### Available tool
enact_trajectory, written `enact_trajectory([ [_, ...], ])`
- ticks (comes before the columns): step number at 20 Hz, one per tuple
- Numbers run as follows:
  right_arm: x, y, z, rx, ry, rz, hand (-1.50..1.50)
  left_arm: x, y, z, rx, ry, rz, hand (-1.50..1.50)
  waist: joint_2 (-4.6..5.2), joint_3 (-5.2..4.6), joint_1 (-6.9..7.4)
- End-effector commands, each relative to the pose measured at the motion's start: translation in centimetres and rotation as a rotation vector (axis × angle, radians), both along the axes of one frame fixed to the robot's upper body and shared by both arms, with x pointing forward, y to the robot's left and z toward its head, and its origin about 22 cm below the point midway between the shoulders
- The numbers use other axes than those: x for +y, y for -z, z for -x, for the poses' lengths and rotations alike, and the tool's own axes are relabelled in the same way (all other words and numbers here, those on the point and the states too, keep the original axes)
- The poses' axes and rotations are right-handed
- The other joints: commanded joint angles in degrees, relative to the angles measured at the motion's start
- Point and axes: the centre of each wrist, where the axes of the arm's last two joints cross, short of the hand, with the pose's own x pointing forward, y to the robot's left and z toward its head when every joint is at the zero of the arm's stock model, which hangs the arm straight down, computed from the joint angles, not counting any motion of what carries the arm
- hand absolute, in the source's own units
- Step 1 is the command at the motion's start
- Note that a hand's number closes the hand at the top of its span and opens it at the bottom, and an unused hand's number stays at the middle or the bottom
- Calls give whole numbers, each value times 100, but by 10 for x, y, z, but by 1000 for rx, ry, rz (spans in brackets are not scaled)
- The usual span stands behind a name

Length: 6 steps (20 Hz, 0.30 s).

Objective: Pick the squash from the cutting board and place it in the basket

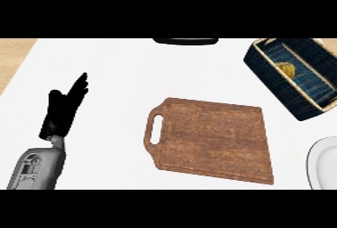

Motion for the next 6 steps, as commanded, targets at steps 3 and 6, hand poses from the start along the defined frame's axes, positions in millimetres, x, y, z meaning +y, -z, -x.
enact_trajectory([
  [3,-66,-11,60,-10,81,-84,-150,-3,-1,-2,-10,1,3,0,22,10,-17],
  [6,-83,1,78,-9,77,-97,-150,-9,7,1,7,7,15,0,42,17,9],
])
